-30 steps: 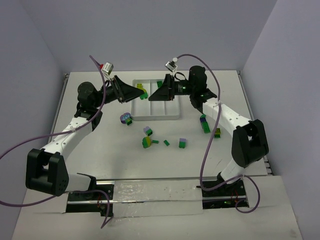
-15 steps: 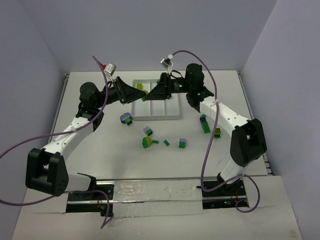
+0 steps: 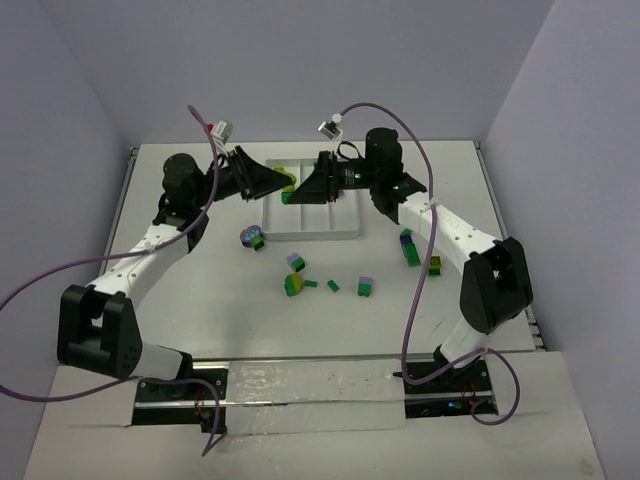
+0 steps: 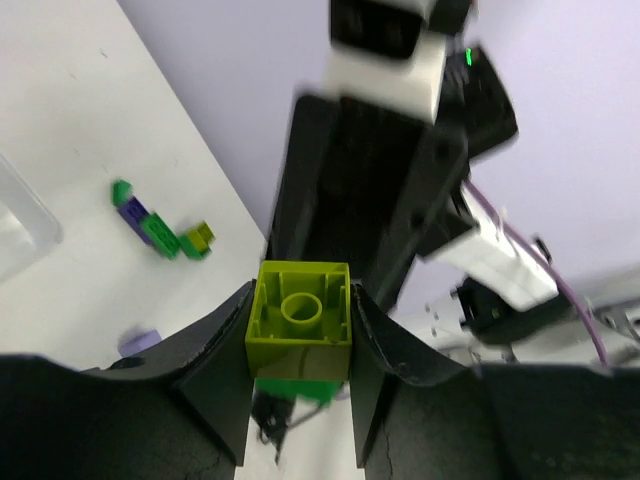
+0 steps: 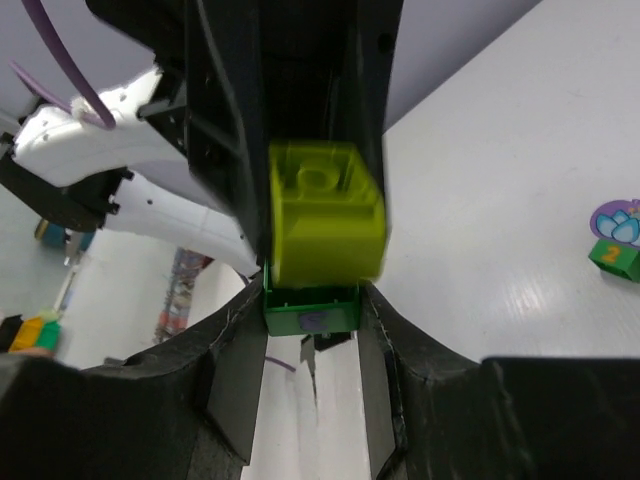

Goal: Sort the legos into containers by color

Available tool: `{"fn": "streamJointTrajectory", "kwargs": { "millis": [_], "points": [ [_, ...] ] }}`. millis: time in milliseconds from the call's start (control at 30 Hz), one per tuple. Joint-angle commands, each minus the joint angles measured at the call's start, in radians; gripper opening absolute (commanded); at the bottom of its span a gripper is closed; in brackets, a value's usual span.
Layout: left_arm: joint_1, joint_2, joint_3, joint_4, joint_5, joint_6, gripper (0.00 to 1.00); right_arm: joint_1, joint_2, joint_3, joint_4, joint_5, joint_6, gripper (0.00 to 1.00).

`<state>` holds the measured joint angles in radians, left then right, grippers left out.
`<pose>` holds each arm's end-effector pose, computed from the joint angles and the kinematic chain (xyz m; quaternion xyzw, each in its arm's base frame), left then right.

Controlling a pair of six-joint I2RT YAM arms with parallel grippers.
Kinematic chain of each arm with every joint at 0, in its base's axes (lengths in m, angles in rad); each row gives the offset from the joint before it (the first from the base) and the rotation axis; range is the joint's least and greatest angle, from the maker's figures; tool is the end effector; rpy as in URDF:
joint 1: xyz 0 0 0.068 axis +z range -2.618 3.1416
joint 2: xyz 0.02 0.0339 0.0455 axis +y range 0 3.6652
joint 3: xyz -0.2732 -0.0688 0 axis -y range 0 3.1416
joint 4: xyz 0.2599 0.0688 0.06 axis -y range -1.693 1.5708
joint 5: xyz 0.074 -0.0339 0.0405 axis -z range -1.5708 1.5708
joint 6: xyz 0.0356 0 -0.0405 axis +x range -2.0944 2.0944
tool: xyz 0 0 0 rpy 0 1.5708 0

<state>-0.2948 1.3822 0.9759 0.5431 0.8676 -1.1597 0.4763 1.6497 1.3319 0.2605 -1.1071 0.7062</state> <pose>0.3053 -0.1211 0.3475 0.0378 0.6742 -0.6610 0.3273 0.3382 0.2103 0.3565 -0.2876 0.6558 0.6429 0.2718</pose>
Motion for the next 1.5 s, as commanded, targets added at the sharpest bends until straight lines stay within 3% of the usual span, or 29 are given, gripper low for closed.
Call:
{"fn": "streamJointTrajectory", "kwargs": {
  "millis": [0,133,233,400,600,1000,1267,1467],
  "points": [
    [0.057,0.063,0.184,0.006,-0.134,0.049,0.00,0.020,-0.030,-0.004,-0.137,0.011,-0.130,0.00],
    [0.087,0.127,0.303,-0.014,-0.178,0.083,0.00,0.022,-0.024,-0.009,-0.302,0.039,-0.266,0.00],
    [0.092,0.163,0.392,-0.150,-0.227,0.234,0.00,0.017,-0.016,0.034,-0.407,0.144,-0.382,0.00],
    [0.069,0.221,0.426,-0.373,-0.435,0.564,0.00,-0.008,0.111,0.196,-0.544,0.654,-0.561,0.00],
    [-0.018,0.385,0.459,-0.525,-0.661,0.854,0.00,-0.005,0.338,0.403,-0.592,0.938,-0.668,0.00],
    [-0.058,0.678,0.668,-0.537,-0.748,0.893,0.01,-0.005,0.645,0.668,-0.643,1.081,-0.674,0.00],
    [-0.061,0.821,0.802,-0.529,-0.759,0.888,0.02,-0.007,0.723,0.751,-0.641,1.089,-0.676,0.00],
    [-0.063,0.911,0.877,-0.531,-0.762,0.877,0.07,-0.007,0.756,0.787,-0.648,1.095,-0.680,0.11]
  ]
}}
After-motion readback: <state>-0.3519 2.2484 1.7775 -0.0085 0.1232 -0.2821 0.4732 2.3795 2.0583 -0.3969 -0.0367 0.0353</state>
